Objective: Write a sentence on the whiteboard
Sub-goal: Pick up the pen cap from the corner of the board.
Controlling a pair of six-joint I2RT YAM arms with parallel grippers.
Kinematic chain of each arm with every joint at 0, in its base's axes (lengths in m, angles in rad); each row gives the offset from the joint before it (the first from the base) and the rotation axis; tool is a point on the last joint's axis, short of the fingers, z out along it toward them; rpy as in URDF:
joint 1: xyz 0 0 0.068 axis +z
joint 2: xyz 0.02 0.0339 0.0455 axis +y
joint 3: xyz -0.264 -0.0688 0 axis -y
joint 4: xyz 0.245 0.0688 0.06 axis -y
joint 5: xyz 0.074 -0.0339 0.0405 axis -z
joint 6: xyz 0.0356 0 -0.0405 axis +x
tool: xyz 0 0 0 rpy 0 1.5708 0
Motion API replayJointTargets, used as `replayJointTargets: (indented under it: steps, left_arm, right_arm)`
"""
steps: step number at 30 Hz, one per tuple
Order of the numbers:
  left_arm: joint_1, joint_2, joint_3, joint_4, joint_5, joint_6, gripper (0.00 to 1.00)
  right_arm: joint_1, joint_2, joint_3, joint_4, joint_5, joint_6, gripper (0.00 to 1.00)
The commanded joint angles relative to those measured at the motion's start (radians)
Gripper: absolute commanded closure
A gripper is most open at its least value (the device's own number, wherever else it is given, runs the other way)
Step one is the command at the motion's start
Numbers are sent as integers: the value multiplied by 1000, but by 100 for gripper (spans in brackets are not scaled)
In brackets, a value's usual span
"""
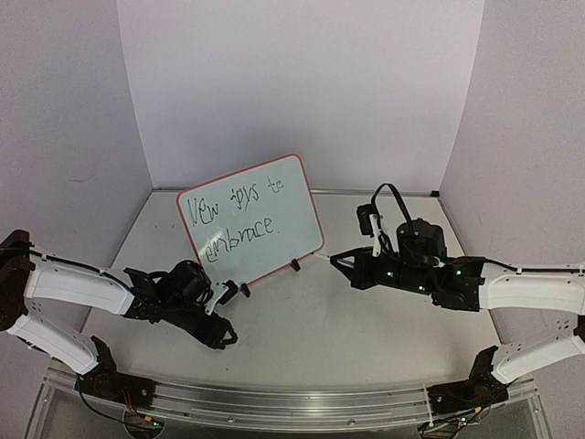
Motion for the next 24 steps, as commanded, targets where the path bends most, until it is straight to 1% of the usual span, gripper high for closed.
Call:
replayJointTargets:
  steps: [1, 6, 9, 14, 18, 24]
  left_arm:
    - [-8, -4, 15, -64, -2, -69, 42]
    - [-17, -26, 16, -131, -58, -131, 40]
    - [-20, -40, 13, -157, -65, -149, 40]
    - [-44, -64, 2, -138, -6, -154, 40]
    - [-79, -34, 2, -125, 22, -172, 41]
    - [-169, 33, 44, -159, -14, -208, 43]
  right_arm:
    - [6, -24, -8, 25, 18, -2, 100]
    - [5, -31, -16, 25, 22, -3, 100]
    - [5, -31, -17, 25, 23, -3, 100]
    - [5, -33, -18, 25, 25, -4, 100]
    - [5, -35, -21, 25, 25, -4, 100]
    - [6, -52, -34, 25, 31, -3, 100]
